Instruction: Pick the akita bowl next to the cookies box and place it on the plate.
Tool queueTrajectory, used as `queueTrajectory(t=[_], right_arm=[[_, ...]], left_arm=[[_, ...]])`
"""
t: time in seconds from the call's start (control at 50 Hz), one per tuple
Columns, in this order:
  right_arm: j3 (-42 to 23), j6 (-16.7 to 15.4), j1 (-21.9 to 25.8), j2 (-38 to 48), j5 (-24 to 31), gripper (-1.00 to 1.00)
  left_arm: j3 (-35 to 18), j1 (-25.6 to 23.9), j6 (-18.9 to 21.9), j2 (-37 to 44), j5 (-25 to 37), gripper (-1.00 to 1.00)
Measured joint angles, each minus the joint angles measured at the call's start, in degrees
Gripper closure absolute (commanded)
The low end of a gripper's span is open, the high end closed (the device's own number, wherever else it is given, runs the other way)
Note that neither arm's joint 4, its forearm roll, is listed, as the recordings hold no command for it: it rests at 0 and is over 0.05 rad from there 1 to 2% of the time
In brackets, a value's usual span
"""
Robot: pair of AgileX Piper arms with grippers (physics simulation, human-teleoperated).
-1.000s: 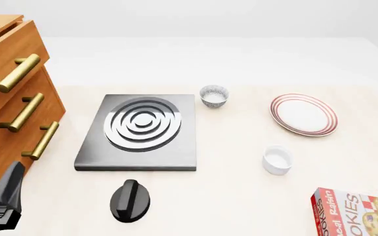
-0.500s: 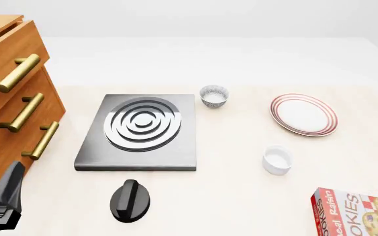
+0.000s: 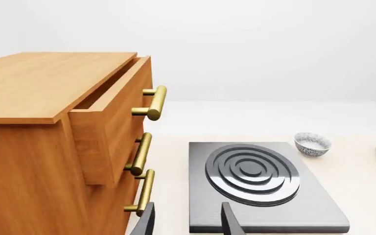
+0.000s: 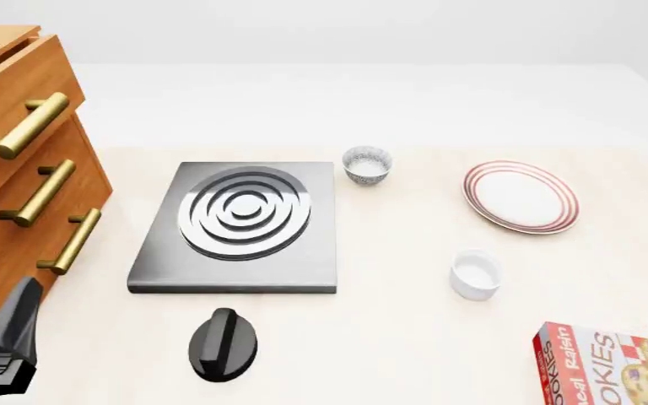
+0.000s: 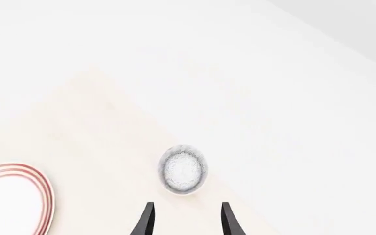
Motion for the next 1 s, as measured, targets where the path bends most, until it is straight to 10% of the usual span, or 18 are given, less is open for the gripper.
queueTrajectory(t=[1.0], right_arm=[[-17.50,0.05,-4.72,18.80,5.85,-1.00]], left_arm=[[0.00,0.00,0.00,0.00,0.00,-1.00]])
